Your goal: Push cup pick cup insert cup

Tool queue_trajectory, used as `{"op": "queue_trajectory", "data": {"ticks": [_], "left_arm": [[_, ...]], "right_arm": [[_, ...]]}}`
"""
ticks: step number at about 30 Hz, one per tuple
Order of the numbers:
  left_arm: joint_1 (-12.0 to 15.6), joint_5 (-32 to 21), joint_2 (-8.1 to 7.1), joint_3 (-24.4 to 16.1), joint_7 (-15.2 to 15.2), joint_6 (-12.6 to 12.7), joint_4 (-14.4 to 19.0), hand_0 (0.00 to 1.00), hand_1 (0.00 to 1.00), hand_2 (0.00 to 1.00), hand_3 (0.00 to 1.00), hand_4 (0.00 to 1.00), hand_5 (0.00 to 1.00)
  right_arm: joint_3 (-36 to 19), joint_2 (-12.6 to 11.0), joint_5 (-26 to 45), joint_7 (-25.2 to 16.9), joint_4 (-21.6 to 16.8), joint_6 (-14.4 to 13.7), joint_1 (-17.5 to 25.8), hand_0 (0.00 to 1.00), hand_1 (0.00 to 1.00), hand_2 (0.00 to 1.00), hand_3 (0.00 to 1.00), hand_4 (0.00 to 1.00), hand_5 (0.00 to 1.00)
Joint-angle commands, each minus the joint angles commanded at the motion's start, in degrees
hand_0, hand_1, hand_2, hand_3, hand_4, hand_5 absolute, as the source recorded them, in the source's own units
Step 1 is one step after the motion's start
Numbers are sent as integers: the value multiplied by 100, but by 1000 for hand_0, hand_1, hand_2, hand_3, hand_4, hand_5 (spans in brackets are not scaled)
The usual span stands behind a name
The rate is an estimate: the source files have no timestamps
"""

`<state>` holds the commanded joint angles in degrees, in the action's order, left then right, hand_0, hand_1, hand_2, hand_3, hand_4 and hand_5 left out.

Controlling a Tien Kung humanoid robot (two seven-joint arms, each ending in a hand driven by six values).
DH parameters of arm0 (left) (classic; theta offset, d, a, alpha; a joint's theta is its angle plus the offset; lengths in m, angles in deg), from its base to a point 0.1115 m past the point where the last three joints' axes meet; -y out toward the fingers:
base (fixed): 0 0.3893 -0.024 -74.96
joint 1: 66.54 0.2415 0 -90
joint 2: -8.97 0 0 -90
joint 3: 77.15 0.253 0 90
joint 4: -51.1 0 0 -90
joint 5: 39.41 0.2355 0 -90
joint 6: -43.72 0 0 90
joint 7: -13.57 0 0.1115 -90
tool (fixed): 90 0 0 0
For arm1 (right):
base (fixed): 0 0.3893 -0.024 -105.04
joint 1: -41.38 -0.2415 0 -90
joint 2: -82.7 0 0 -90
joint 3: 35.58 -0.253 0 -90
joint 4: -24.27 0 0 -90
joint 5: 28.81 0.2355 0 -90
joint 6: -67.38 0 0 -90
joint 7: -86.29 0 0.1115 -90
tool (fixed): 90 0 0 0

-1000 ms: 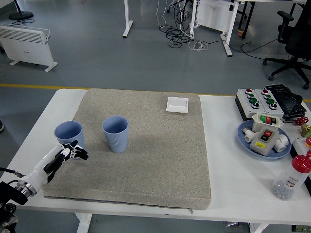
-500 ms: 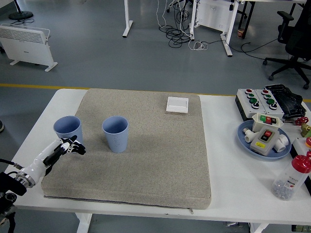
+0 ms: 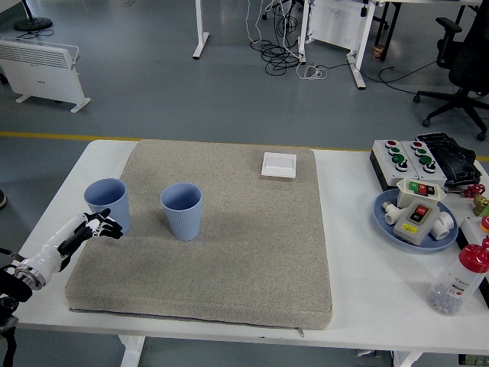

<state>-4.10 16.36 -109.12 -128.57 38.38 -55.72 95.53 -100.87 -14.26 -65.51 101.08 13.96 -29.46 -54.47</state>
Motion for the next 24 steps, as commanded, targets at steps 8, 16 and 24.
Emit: {"op": "queue_trajectory", "data": {"ticks": [8, 16, 24], "left_arm": [[-196, -183, 65, 225, 94, 9, -235, 752, 564, 508, 477, 579, 998], [-424, -125, 191, 435, 75, 70, -609, 773, 567, 509, 479, 577, 998], [-512, -82, 188, 435, 177, 144, -786, 778, 570, 512, 479, 576, 998]], "right_arm": [[18, 6, -4, 0, 0, 3, -8, 725, 647, 648, 576, 125, 470], [33, 14, -2, 1, 0, 3, -23, 725, 648, 648, 576, 125, 469], [74, 10, 50, -9, 0, 2, -19, 724, 648, 648, 577, 124, 469]]}}
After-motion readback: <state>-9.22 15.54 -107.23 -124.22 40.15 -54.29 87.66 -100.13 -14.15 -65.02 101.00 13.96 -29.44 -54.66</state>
